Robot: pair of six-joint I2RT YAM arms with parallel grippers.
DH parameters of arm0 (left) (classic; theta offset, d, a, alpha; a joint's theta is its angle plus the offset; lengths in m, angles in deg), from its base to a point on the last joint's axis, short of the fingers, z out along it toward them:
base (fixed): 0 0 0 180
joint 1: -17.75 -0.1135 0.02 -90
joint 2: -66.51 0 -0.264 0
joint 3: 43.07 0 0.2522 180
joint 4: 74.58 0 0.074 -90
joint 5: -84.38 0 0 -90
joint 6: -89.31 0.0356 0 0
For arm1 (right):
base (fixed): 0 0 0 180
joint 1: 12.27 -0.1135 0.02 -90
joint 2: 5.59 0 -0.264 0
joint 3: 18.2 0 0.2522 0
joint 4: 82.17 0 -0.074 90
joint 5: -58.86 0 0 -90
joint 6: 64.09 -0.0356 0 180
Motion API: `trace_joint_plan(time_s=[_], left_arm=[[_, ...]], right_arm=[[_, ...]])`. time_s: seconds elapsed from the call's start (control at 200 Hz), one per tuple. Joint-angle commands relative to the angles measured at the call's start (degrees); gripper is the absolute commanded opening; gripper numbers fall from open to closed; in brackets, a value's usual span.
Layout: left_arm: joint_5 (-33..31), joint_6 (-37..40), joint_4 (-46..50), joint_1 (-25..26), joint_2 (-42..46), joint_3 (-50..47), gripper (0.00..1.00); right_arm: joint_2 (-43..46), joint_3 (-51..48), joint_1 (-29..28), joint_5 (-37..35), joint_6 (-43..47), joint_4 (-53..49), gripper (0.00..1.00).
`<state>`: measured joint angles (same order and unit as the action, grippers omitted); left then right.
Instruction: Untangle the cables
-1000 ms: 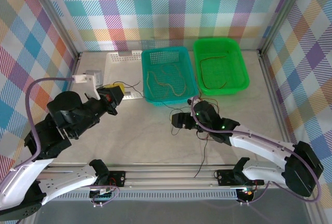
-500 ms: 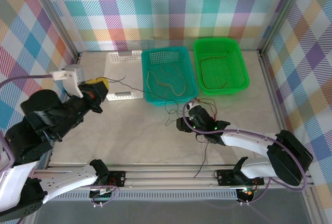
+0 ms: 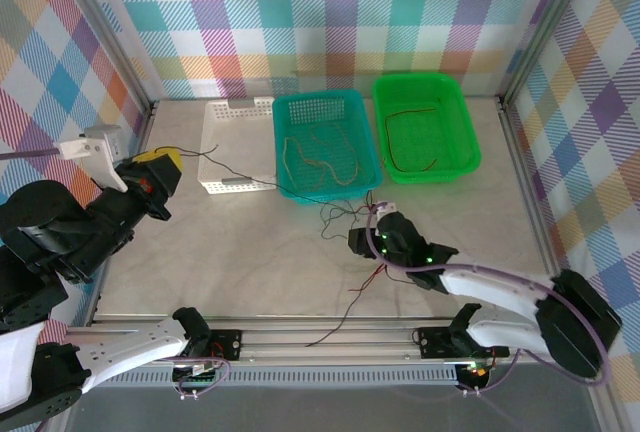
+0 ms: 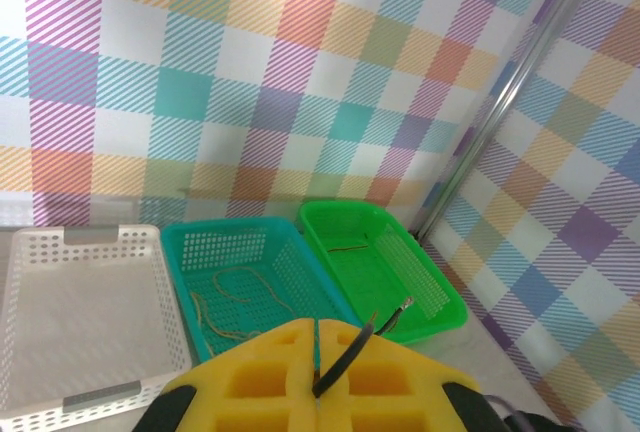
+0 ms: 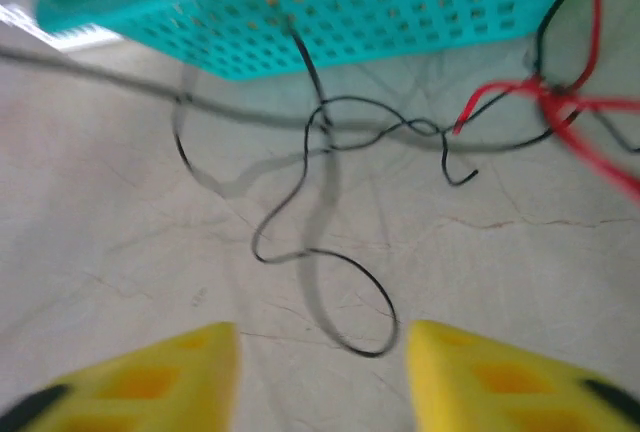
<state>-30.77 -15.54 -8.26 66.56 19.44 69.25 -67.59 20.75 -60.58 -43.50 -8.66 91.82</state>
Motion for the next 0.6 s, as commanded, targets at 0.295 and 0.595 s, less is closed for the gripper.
trace_joint_plan(time_s=[0.295, 0.595], left_arm=[[-2.7, 2.3, 5.8, -0.3, -0.7, 7.2, 0.00], [-2.4, 1.0, 4.8, -0.3, 0.7, 4.6, 0.00]], right_arm=[[-2.7, 5.1, 1.9, 4.2, 0.4, -4.1, 0.72], [-16.7, 6.8, 0.3, 6.0, -1.4, 8.5, 0.69]])
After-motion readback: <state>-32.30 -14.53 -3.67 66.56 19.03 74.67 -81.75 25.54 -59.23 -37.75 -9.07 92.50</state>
